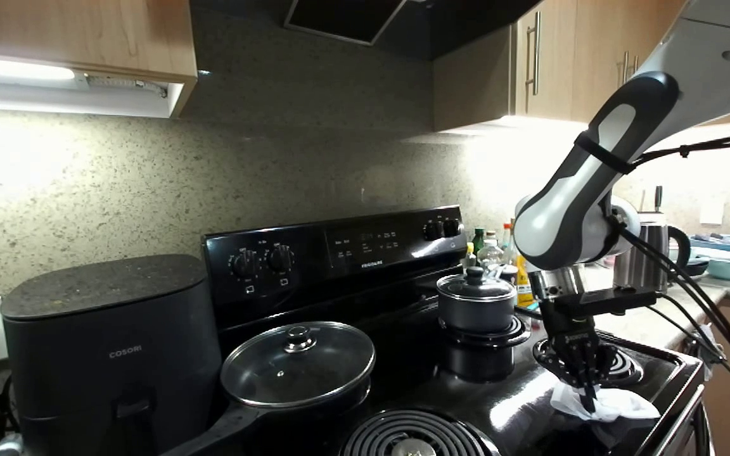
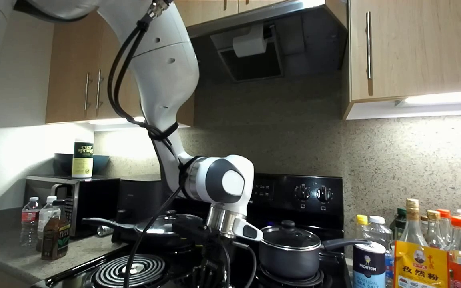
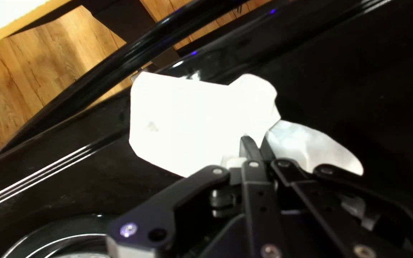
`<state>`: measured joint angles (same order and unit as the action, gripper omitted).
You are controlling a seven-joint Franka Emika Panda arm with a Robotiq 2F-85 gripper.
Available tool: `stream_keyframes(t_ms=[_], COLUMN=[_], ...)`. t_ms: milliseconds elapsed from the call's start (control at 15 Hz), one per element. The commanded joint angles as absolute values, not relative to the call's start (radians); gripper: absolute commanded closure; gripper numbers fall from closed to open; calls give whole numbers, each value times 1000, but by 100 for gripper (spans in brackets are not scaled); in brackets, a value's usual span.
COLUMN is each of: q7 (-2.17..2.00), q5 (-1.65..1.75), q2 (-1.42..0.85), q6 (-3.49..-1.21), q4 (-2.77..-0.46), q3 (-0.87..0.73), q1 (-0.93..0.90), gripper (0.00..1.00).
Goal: Use the white cloth to wipe the stove
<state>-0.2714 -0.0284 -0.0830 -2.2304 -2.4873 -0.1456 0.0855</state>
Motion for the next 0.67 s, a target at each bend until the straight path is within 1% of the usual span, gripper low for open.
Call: stream_keyframes(t_ms=[0,200,600], q7=[-351,-364,-473], q5=[-39,-69,-4], q2=[-111,-134,-210], q6=[-2328,-2368,-2542], q4=[-2496,-2489,-2417], q3=[-155,-137,-117], q1=[105,93,51], gripper=[100,100,100])
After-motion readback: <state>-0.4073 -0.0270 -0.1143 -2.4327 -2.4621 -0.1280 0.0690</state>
